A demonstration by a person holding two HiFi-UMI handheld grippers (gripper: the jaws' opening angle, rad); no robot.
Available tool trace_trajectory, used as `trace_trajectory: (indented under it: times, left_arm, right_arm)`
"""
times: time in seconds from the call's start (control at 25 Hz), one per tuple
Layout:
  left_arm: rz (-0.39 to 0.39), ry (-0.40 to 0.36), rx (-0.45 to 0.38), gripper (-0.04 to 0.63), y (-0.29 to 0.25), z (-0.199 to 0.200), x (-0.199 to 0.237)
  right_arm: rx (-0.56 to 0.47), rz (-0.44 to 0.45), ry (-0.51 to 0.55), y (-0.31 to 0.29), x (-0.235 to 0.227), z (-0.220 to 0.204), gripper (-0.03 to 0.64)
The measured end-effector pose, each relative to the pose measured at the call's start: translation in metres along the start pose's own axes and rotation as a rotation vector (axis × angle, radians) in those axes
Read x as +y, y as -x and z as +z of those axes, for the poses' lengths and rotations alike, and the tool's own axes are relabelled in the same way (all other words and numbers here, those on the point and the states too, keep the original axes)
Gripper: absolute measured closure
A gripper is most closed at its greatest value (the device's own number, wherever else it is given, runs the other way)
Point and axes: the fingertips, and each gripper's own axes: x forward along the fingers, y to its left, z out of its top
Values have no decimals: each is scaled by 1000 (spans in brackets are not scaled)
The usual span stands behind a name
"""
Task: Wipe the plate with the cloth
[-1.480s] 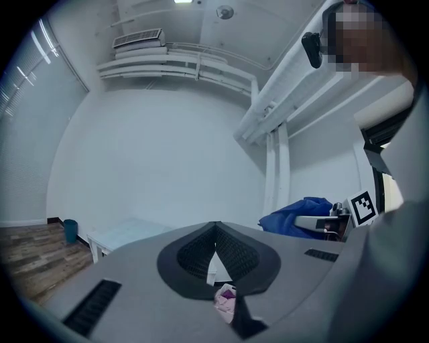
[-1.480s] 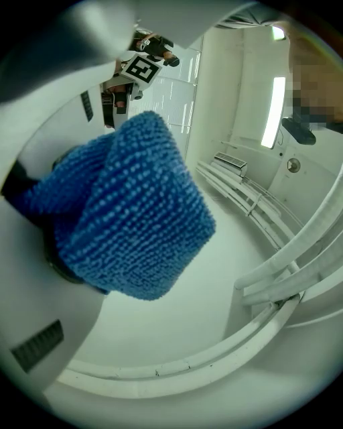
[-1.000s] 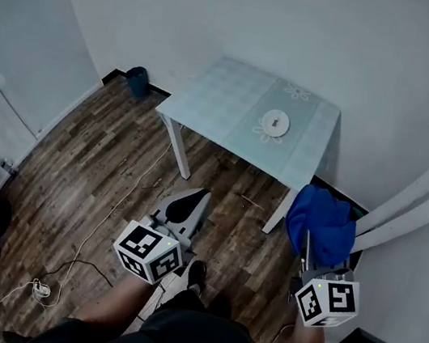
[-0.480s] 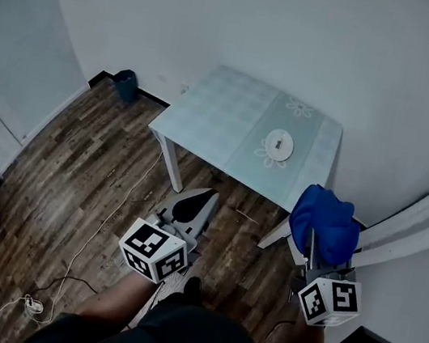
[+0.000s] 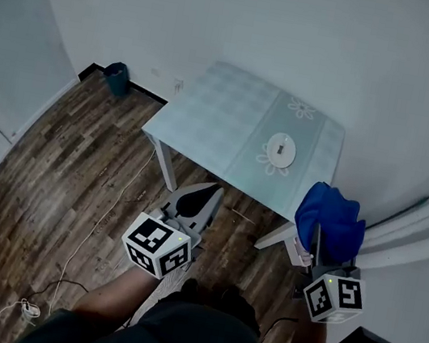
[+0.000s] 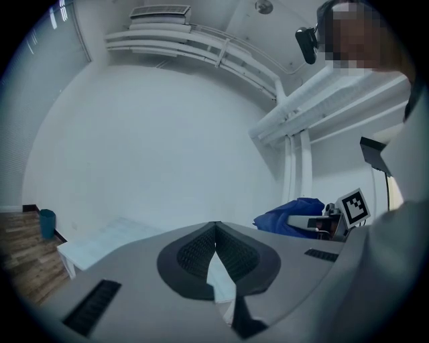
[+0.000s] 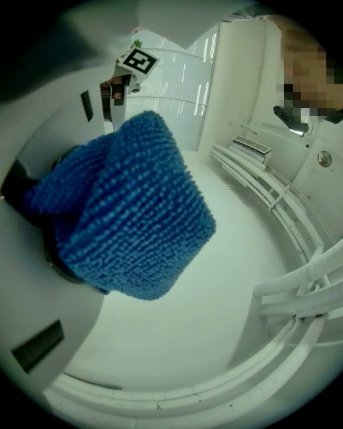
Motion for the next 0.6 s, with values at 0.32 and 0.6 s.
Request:
trace_trajectory:
  times: [0.32,0.6]
  left_arm:
    - [47,2,23,586,-58,-4,19]
    - [73,-3,26,586,-130,-1,24]
  right_arm:
    - [-4,53,-11,-49,-38,-2,548]
    - [-24,97,-13,-95,-89,5,548]
